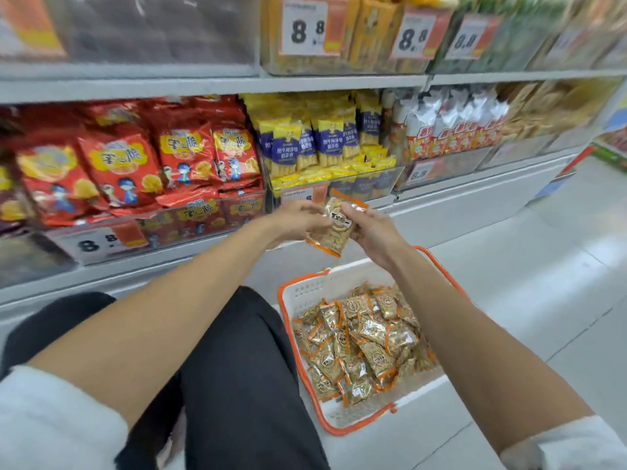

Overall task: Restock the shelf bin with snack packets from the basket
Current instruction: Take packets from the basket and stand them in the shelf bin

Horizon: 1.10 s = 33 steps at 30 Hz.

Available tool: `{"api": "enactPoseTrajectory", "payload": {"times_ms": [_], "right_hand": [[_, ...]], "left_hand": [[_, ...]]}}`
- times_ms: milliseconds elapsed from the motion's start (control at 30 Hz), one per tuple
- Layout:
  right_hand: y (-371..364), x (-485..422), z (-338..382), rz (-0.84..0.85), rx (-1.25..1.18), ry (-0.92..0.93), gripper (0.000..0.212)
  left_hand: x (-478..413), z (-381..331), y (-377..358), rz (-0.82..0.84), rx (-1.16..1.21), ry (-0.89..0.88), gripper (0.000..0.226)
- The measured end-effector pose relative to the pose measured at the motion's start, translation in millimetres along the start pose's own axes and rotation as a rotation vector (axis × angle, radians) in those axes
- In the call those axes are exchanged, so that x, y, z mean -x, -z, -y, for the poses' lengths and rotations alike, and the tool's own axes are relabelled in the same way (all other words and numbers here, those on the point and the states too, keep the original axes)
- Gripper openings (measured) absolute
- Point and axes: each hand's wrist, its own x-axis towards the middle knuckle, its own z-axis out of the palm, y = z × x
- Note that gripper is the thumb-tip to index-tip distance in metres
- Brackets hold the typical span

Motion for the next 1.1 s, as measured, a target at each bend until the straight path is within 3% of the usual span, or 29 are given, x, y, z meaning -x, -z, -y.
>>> {"api": "enactPoseTrajectory", "payload": {"times_ms": [167, 267, 367, 500, 667, 867, 967, 1100], "right_hand": [[-46, -1, 83, 0.123, 0.324, 0.183, 0.040], [-76, 4, 127, 0.181, 0.460, 0.306, 0.024], [-115, 6, 168, 0.160, 0.443, 0.437, 0.017], [-181, 6, 212, 0.156, 0.399, 0.543, 0.024], [-269, -9, 247, 0.189, 0.323, 0.679, 0.022], [-350, -42, 262, 0.266, 0.438, 0.719, 0.015], [-374, -61, 257, 0.359, 0.610, 0.601, 0.009], [-395, -74, 251, 0.457, 0.827, 0.484, 0.027]], "left_hand": [[22, -64, 68, -0.194, -0.047, -0.213, 0.005], [46, -99, 108, -0.250, -0.081, -0.308, 0.014], [75, -136, 153, -0.259, -0.097, -0.391, 0.027], [114, -180, 213, -0.316, -0.189, -0.483, 0.024], [139, -215, 296, -0.556, -0.482, -0.495, 0.011], [146, -217, 371, -0.612, -0.736, -0.463, 0.026], [144, -209, 395, -0.652, -1.001, -0.344, 0.017], [138, -198, 408, -0.607, -1.233, -0.147, 0.005]]}}
